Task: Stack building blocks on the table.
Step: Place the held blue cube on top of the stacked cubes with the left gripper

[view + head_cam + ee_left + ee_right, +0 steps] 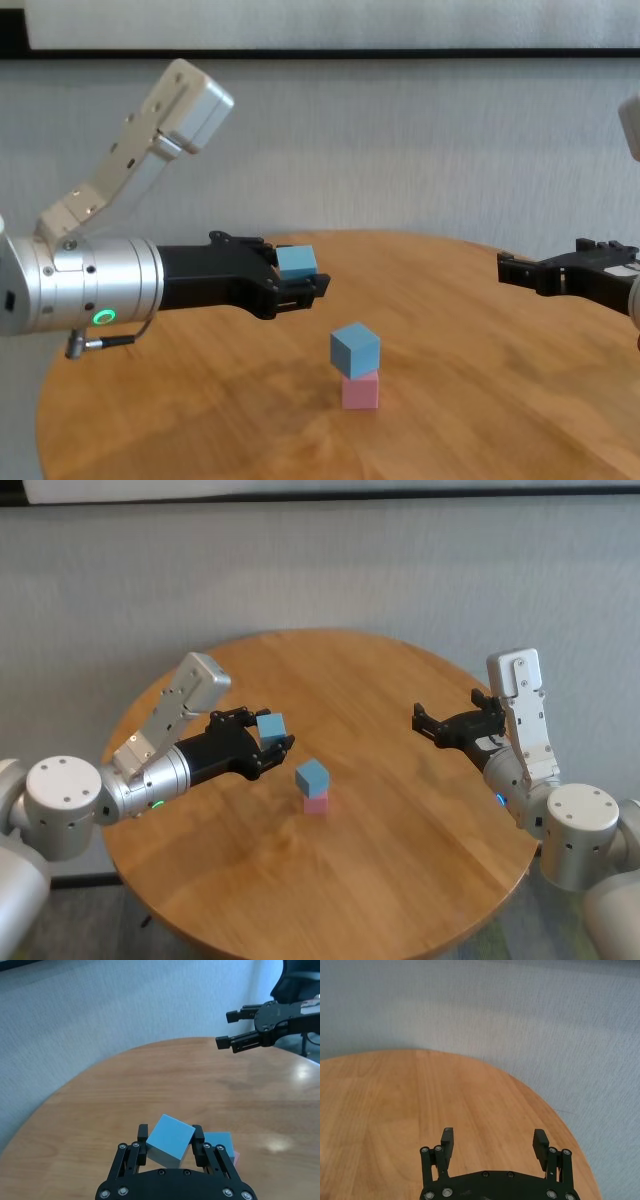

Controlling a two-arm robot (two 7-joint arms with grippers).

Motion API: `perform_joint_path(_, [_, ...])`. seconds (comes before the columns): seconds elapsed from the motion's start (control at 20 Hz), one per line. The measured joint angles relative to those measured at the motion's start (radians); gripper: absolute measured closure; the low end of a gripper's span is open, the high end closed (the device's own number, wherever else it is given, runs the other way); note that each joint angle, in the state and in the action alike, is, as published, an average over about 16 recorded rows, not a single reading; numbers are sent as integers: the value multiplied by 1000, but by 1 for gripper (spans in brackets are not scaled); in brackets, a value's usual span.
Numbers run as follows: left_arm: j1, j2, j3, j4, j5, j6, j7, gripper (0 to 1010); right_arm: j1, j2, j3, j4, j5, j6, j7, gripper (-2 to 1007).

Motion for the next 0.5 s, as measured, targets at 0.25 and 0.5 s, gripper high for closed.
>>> perform_joint_path(0.25, [-2, -6, 2, 13, -33, -18, -17, 468, 0, 0, 0, 0, 0, 0, 0, 4])
perform_joint_path(0.5, [-6, -9, 14, 18, -49, -13, -25, 468, 0, 0, 0, 0, 0, 0, 0, 4])
